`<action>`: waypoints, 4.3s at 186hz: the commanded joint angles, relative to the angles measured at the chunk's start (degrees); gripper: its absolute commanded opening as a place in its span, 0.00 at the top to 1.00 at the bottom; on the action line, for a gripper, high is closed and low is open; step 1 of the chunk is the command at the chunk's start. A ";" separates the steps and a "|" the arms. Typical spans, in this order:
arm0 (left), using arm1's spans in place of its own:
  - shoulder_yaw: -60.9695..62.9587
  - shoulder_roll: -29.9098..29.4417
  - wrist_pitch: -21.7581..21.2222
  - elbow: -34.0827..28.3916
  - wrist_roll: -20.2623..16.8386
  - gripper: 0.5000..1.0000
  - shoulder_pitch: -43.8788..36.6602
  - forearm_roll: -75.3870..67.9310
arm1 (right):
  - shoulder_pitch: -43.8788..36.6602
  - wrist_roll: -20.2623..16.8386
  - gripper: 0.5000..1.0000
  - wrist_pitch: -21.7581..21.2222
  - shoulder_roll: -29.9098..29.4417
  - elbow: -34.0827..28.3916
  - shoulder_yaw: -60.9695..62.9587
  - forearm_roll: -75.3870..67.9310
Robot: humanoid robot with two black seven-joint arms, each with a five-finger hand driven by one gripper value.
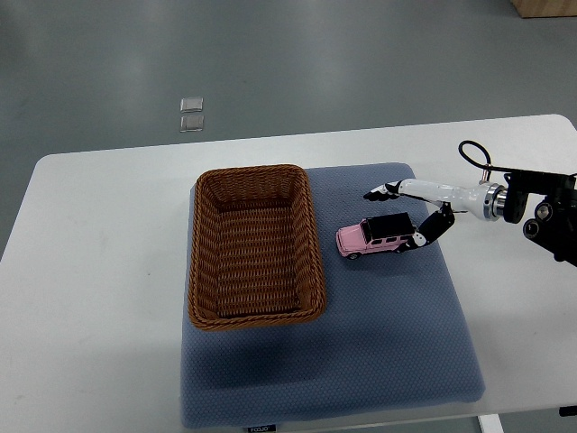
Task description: Place pink car in brown basket
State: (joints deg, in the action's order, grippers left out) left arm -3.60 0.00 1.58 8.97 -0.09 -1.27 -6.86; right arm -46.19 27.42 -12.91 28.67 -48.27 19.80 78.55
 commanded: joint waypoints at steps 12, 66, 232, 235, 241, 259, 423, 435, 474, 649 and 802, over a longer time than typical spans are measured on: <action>0.00 0.00 0.00 0.00 0.00 0.00 -0.05 0.00 | 1.01 0.00 0.27 1.49 -0.81 0.01 -0.02 0.02; 0.00 0.00 0.00 0.00 0.00 0.00 -0.05 0.00 | 1.10 0.00 0.47 1.58 -0.81 0.01 -0.02 0.02; 0.00 0.00 0.00 0.00 0.00 0.00 0.04 0.00 | -0.92 3.87 1.00 1.66 1.38 0.54 2.26 -0.94; 0.00 0.00 0.00 0.00 0.00 0.00 0.04 0.00 | -1.10 3.96 1.00 1.66 1.47 0.54 2.27 -0.94; 0.00 0.00 0.00 0.00 0.00 0.00 -0.05 0.00 | -1.54 4.22 1.00 1.66 1.65 0.54 2.35 -0.94; 0.00 0.00 0.00 0.00 0.00 0.00 -0.05 0.00 | -2.94 4.40 1.00 1.58 2.00 0.45 3.14 -1.03; 0.00 0.00 0.00 0.00 0.00 0.00 0.04 0.00 | -11.29 4.57 1.00 1.75 -18.04 4.50 -1.25 0.29; 0.00 0.00 0.00 0.00 0.00 0.00 0.04 0.00 | -11.03 4.57 1.00 2.02 -18.57 4.67 -1.60 0.29; 0.00 0.00 0.00 0.00 0.00 0.00 0.04 0.00 | -10.77 3.70 1.00 2.46 -19.53 6.08 -4.59 0.11; 0.00 0.00 0.00 0.00 0.00 0.00 0.04 0.00 | -6.29 -11.59 0.17 0.52 -13.47 7.49 3.32 -49.36; 0.00 0.00 0.00 0.00 0.00 0.00 -0.05 0.00 | 0.66 -21.62 0.17 -6.42 -14.35 16.80 12.11 -88.66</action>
State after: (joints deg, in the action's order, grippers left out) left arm -3.61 0.00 1.58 8.96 -0.09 -1.27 -6.86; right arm -45.92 5.47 -19.46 14.60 -32.40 31.95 -10.57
